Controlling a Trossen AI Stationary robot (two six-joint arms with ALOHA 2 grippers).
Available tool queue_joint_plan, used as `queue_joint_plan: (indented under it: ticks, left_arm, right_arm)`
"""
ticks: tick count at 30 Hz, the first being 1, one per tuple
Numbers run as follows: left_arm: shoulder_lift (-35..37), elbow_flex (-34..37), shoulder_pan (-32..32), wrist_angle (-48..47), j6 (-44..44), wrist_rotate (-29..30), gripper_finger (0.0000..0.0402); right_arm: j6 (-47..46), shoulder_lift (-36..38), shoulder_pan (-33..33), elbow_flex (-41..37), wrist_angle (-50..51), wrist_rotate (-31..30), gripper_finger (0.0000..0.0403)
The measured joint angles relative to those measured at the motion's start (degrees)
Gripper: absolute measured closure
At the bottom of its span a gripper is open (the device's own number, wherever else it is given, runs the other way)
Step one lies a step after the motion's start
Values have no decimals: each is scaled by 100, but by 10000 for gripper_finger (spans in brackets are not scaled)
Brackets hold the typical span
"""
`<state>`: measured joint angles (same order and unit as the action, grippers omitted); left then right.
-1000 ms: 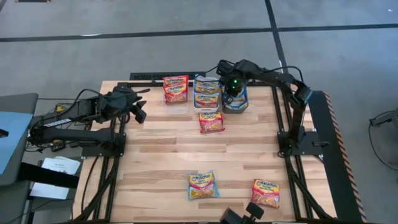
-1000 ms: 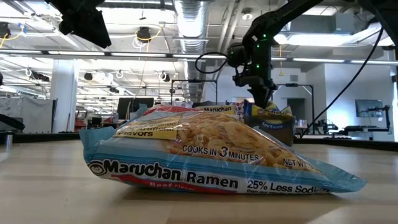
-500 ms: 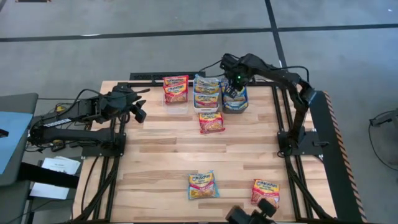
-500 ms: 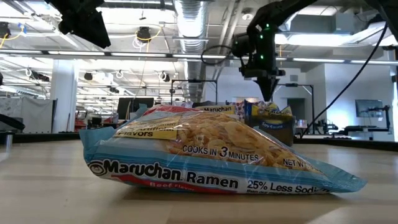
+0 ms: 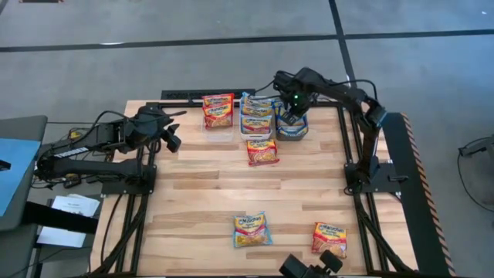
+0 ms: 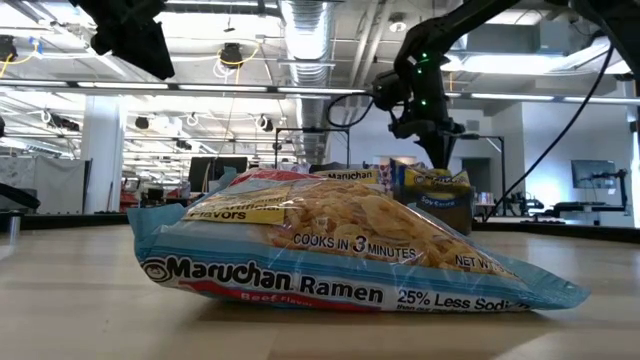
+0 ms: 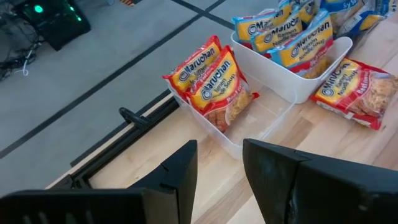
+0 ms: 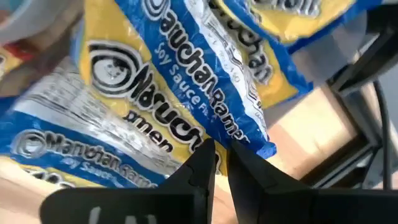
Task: Sort Maruchan noodles
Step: Put the noodle pack into the black bin, then put the light blue noodle pack into the white bin
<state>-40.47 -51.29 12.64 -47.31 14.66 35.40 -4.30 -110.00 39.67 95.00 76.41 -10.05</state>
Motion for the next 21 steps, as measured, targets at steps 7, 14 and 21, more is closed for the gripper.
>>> queue_joint_plan:
  ticks: [7, 14, 21]
  left_arm:
    - [-2, 0, 0, 7, -26, 0, 285]
    - [0, 0, 0, 44, -4, -2, 285]
    - [-2, 0, 0, 72, 0, -29, 285]
  right_arm:
    - [-25, 223, -20, 75, 87, -493, 337]
    - [-53, 621, -151, 374, 597, -485, 337]
    - [-542, 1150, -506, 372, 961, -314, 337]
